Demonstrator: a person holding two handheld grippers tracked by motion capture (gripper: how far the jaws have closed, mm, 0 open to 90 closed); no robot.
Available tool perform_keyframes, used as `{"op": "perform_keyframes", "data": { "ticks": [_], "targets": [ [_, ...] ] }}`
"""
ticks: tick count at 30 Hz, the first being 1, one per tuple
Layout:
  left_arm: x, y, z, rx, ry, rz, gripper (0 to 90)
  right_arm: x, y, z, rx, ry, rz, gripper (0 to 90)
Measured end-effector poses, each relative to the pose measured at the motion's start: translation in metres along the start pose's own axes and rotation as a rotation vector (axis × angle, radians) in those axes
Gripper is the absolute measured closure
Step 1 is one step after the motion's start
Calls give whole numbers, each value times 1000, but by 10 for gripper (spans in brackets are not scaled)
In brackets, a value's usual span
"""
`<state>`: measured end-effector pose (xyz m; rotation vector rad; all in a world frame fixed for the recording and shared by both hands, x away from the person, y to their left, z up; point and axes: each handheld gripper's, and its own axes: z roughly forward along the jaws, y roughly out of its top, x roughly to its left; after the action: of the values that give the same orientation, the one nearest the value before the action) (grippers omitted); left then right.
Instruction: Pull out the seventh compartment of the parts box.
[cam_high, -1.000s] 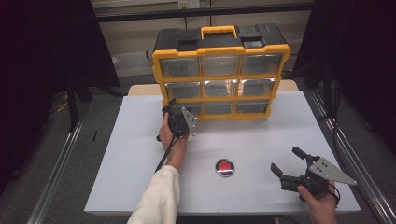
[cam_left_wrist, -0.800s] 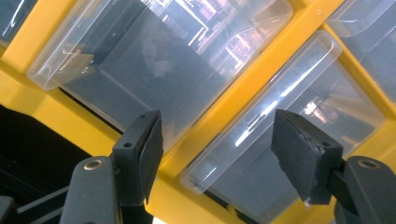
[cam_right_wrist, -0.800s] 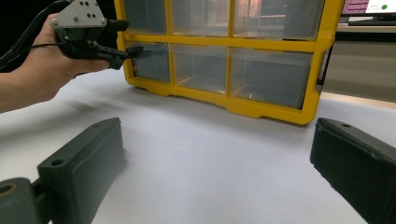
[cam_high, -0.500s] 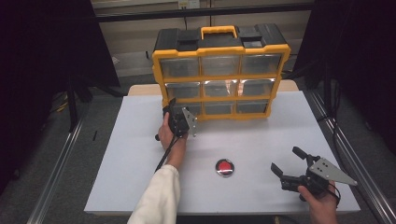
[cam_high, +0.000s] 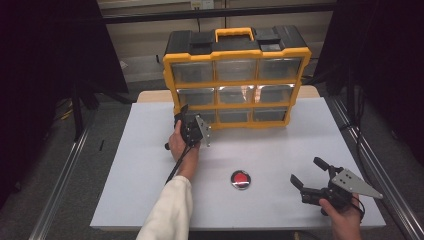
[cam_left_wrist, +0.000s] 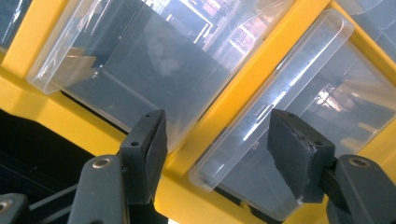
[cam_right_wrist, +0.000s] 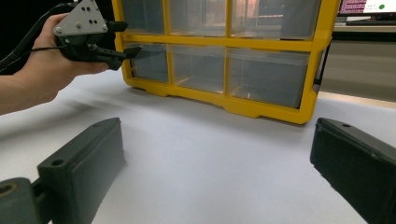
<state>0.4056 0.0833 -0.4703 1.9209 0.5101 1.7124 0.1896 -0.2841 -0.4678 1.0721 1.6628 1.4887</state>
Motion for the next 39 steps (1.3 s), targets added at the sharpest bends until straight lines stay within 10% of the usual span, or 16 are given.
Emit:
{"op": "perform_keyframes", "data": {
  "ticks": [12,39],
  "targets": [
    [-6,-1,2,1,-6,40,375,0,0,0,2,2,-1,24],
    [-6,4,-13,76,-36,121,683,-1,0,-1,2,9,-5,24]
  ]
}}
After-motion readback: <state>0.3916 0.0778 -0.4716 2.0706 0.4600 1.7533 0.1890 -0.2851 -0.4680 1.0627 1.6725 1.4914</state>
